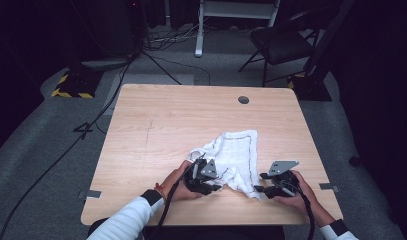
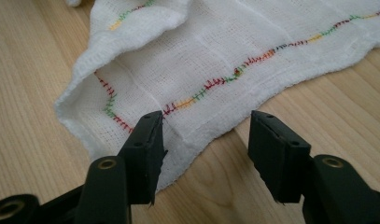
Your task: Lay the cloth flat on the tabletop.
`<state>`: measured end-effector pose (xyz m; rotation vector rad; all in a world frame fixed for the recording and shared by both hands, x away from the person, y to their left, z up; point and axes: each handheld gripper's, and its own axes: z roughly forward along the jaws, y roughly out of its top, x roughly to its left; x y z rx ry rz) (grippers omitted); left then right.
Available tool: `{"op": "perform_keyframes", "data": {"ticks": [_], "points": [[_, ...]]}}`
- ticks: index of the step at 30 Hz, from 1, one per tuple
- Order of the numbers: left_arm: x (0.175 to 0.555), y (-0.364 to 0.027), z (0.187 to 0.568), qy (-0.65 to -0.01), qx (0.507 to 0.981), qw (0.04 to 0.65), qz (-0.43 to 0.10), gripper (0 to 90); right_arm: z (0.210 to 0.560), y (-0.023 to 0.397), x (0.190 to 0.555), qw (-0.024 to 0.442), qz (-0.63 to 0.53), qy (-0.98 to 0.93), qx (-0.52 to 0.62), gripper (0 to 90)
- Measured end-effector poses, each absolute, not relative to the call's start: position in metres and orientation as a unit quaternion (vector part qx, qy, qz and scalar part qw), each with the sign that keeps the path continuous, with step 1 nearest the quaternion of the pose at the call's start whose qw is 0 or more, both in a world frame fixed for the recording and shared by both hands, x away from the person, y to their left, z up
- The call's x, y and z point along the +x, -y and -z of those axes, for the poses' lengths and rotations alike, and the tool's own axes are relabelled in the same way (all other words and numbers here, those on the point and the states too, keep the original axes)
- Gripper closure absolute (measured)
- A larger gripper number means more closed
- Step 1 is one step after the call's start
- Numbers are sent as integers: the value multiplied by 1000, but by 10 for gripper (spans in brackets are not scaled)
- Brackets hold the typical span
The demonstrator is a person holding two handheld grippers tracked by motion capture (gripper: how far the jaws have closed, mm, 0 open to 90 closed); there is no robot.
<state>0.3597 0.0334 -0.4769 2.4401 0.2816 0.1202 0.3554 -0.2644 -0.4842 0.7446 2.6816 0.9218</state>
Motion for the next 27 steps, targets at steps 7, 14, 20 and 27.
{"op": "perform_keyframes", "data": {"ticks": [7,14,20,27], "points": [[358,-15,488,-124,940,313,-61,361,484,265,355,103,-315,-910,249,477],[368,-25,487,-139,933,324,-75,785,485,266,356,98,-316,-910,251,477],[367,-33,482,-119,936,326,-64,850,485,267,356,99,-314,-910,251,471],[355,-60,465,-93,933,346,-36,851,485,279,350,99,-316,-906,264,470]]}}
